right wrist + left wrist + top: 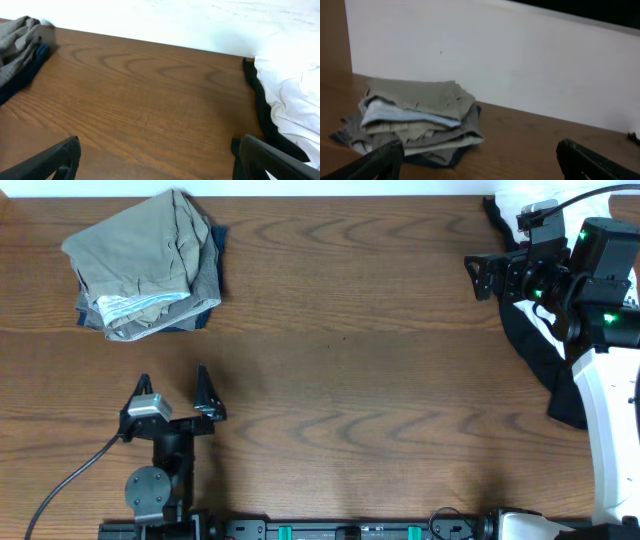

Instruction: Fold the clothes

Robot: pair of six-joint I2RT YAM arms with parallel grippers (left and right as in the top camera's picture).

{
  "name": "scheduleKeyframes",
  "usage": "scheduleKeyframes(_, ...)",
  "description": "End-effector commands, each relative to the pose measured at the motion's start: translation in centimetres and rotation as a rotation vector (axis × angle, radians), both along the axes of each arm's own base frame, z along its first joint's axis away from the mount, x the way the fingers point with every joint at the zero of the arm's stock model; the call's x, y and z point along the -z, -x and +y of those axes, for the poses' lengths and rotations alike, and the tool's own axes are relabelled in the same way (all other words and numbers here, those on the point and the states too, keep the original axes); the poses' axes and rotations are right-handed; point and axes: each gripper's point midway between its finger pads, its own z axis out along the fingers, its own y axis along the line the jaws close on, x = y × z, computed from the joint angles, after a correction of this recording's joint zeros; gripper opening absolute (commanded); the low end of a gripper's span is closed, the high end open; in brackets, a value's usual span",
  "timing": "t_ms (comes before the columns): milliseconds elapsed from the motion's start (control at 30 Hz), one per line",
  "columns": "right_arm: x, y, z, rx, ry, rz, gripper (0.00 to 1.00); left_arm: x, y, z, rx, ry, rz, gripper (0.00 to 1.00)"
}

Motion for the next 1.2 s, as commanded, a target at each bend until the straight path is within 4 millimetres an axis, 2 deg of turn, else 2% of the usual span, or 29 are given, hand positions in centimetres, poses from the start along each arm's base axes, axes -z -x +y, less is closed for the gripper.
scheduleKeyframes(0,-0.8,0.0,0.2,-0.013,0.013,-0.023,0.99,0.1,0.2,0.1,-0.006,0.006,-0.021,0.98)
scheduleKeyframes(367,-0.8,0.0,0.2,-0.013,0.013,-0.023,0.99,3.9,-0.1,0.1,-0.007,-0.003,0.077,0.98)
scheduleKeyframes(533,-0.8,0.0,0.2,-0.013,0.013,-0.023,0.99,7.2,0.2,0.1,-0.012,0.004,0.212,0.98)
scheduleKeyframes(1167,-0.8,0.0,0.2,-0.013,0.013,-0.023,0.99,7.2,0.2,0.2,-0.014,0.004,0.211,0.98)
